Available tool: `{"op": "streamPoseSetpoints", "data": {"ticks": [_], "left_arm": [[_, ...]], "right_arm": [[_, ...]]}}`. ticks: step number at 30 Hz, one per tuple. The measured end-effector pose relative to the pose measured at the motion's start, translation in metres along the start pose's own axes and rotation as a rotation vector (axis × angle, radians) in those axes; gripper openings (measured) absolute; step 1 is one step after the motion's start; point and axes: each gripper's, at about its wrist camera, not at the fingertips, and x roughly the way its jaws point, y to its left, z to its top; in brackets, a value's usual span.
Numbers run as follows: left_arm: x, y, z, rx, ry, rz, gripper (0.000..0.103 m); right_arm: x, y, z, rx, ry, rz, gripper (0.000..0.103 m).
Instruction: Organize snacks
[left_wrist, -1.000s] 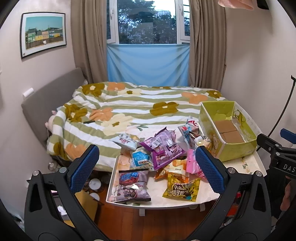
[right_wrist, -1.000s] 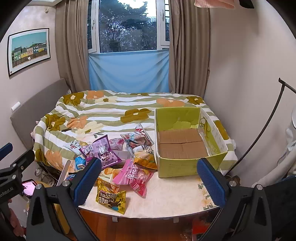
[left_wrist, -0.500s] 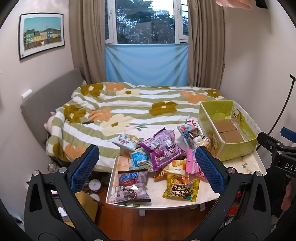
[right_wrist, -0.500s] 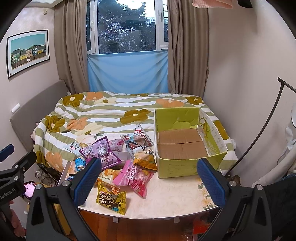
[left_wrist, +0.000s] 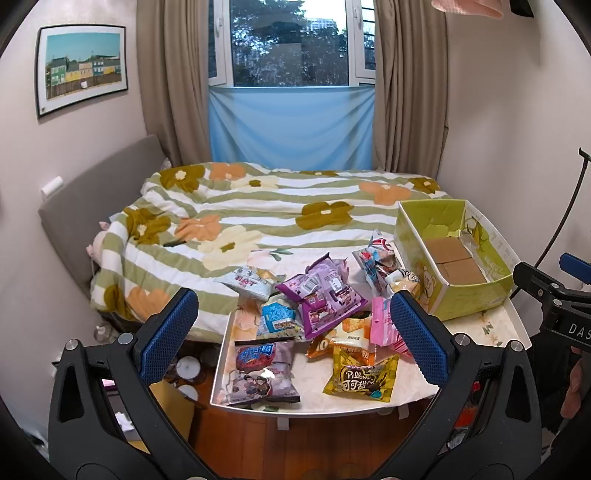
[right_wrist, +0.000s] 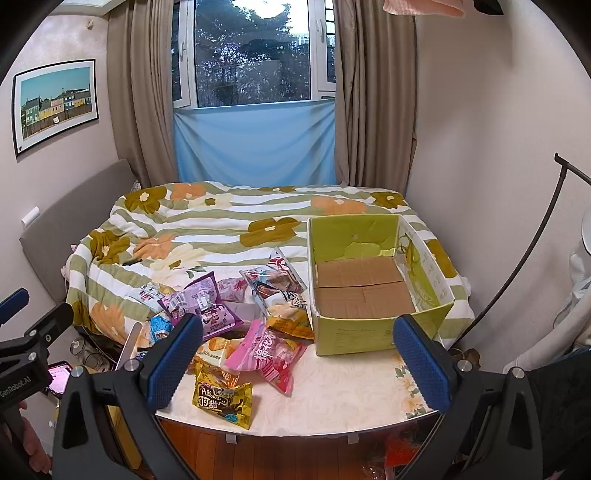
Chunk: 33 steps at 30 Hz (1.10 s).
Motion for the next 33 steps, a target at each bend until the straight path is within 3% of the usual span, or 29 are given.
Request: {"op": "streamPoseSetpoints", "data": {"ticks": [33], "left_arm": [[-0.0018, -0.0027, -0.0027, -0.001, -0.004, -0.012, 0.103]], "right_arm": [[-0.0053, 0.0023, 0.0013, 0.007, -0.005, 0.007, 0.103]]}}
